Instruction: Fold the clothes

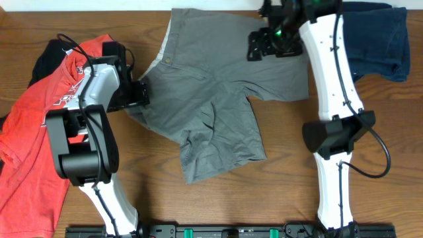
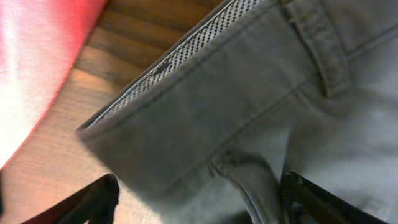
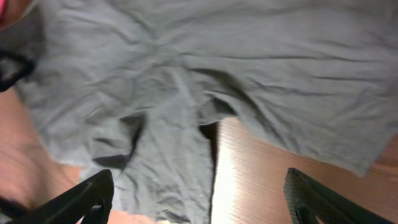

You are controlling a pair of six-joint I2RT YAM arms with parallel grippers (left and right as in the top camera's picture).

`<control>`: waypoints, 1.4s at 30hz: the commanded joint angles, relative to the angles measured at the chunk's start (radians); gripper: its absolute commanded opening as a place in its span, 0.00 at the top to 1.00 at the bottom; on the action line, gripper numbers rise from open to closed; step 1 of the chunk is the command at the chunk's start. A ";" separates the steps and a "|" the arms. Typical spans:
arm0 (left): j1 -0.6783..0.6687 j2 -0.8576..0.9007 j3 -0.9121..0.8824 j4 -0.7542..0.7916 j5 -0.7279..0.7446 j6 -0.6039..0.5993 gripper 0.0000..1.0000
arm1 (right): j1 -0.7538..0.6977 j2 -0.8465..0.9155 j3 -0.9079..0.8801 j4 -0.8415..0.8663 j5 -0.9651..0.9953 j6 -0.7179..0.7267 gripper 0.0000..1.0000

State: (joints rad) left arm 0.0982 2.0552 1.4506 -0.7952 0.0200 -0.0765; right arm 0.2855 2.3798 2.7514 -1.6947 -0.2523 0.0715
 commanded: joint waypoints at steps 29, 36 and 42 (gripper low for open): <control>0.085 0.016 -0.003 0.090 -0.003 -0.106 0.94 | 0.629 -0.286 -0.822 0.269 0.092 0.273 0.02; 0.087 0.016 -0.003 0.136 -0.004 -0.106 0.94 | 0.740 -0.286 -0.983 0.410 0.096 0.273 0.04; 0.089 0.016 -0.003 0.161 -0.004 -0.106 0.94 | 0.768 -0.286 -1.041 0.507 0.163 0.251 0.07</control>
State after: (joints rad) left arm 0.1799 2.0647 1.4475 -0.6430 0.0227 -0.1650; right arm 1.0462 2.1036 1.7302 -1.2137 -0.1398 0.3279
